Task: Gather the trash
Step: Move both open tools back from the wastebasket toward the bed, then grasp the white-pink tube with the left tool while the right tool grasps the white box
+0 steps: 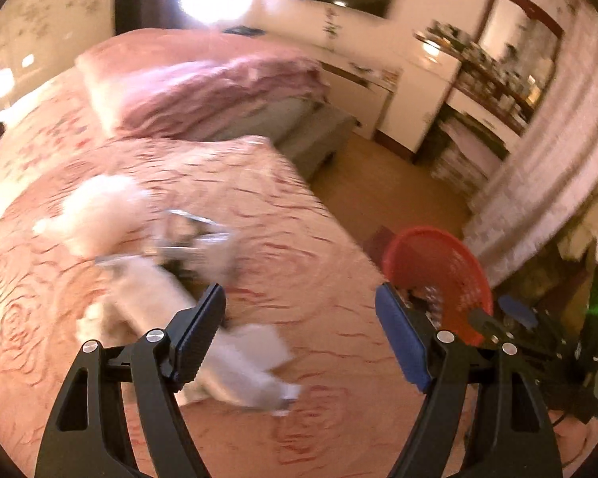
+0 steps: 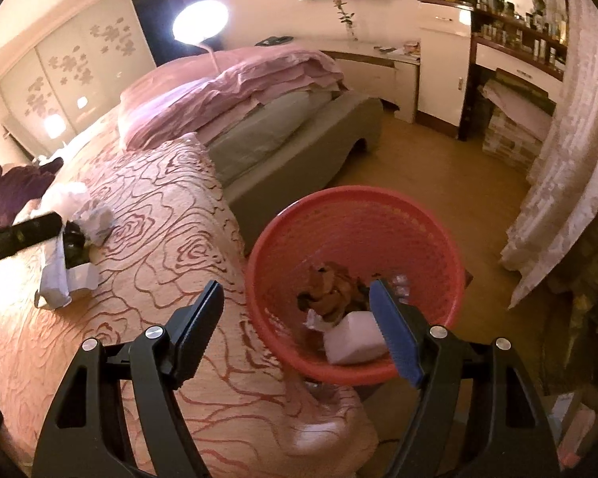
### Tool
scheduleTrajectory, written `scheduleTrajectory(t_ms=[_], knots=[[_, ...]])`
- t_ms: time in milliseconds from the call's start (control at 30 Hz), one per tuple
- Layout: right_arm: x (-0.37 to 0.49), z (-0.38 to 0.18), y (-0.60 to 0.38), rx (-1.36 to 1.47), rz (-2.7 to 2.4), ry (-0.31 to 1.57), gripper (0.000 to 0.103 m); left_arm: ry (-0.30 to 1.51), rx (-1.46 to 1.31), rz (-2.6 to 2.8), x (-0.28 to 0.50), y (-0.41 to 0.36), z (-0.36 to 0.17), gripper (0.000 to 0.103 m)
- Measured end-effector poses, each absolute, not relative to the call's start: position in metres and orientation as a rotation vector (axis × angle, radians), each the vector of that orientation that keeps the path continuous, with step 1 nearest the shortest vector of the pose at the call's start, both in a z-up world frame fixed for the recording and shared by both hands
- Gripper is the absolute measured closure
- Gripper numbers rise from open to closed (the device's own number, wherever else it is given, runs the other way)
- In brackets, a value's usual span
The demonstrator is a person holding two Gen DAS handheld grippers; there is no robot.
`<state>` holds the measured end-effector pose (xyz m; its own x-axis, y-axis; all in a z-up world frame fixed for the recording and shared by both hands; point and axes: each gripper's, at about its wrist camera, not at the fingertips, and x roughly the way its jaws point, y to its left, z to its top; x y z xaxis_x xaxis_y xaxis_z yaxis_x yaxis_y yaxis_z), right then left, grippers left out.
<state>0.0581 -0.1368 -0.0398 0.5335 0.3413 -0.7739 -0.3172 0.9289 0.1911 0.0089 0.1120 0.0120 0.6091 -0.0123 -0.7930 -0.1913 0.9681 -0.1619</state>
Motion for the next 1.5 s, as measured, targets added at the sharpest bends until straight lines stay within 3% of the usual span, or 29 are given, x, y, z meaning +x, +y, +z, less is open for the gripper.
scheduleTrajectory(t_ms=[233, 633, 700, 900, 1500], knots=[[0.058, -0.043, -0.133, 0.028, 0.412, 0.939, 0.03, 0.928, -0.311, 0.224, -0.005, 0.16, 0.006, 0.028], [0.061, -0.045, -0.132, 0.037, 0.42, 0.948, 0.03, 1.016, -0.322, 0.244, 0.004, 0.161, -0.025, 0.03], [0.062, -0.045, -0.133, 0.037, 0.422, 0.948, 0.03, 1.031, -0.342, 0.248, 0.004, 0.164, -0.03, 0.046], [0.06, -0.044, -0.127, 0.02, 0.448, 0.946, 0.03, 1.024, -0.386, 0.233, -0.005, 0.172, -0.034, 0.07], [0.042, -0.031, -0.052, -0.129, 0.672, 0.908, 0.03, 0.911, -0.382, 0.28, -0.066, 0.199, -0.001, 0.073]])
